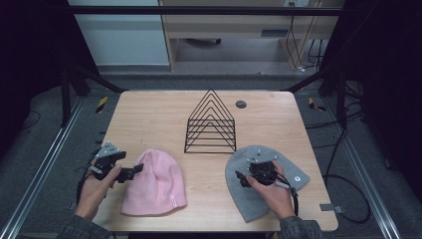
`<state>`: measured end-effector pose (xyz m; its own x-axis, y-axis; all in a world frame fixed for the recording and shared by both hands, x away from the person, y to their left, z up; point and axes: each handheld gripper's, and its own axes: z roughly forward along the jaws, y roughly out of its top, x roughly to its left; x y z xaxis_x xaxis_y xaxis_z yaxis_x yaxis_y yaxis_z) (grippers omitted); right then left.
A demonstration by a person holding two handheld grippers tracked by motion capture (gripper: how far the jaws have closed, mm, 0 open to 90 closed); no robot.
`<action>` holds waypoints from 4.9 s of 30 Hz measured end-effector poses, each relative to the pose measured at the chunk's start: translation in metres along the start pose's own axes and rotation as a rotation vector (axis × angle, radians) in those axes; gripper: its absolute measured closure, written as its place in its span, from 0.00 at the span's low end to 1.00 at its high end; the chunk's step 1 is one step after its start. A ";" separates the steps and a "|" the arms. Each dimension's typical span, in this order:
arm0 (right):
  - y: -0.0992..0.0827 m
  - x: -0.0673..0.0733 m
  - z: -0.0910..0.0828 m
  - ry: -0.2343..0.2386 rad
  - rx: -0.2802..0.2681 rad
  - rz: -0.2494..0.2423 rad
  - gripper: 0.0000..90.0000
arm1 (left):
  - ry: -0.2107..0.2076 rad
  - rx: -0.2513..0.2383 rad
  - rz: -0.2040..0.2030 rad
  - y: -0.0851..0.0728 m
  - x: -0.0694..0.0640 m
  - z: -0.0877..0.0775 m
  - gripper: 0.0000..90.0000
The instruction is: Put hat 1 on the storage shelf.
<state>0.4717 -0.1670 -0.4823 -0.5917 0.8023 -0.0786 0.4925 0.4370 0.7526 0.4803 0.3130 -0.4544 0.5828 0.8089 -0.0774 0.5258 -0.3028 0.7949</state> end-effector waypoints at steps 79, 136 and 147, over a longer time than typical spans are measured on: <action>-0.006 -0.014 -0.006 0.020 0.030 0.115 0.25 | -0.015 0.095 0.159 0.045 -0.039 0.020 0.86; 0.066 0.035 -0.033 0.071 -0.109 -0.054 0.28 | -0.037 -0.116 0.380 0.166 -0.087 -0.060 0.88; 0.122 0.058 -0.051 0.070 -0.136 -0.146 0.33 | -0.018 -0.142 0.384 0.198 -0.080 -0.081 0.88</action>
<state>0.4650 -0.0880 -0.3615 -0.6956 0.7022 -0.1516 0.3103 0.4840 0.8182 0.4874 0.2292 -0.2419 0.7313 0.6413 0.2321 0.1775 -0.5076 0.8431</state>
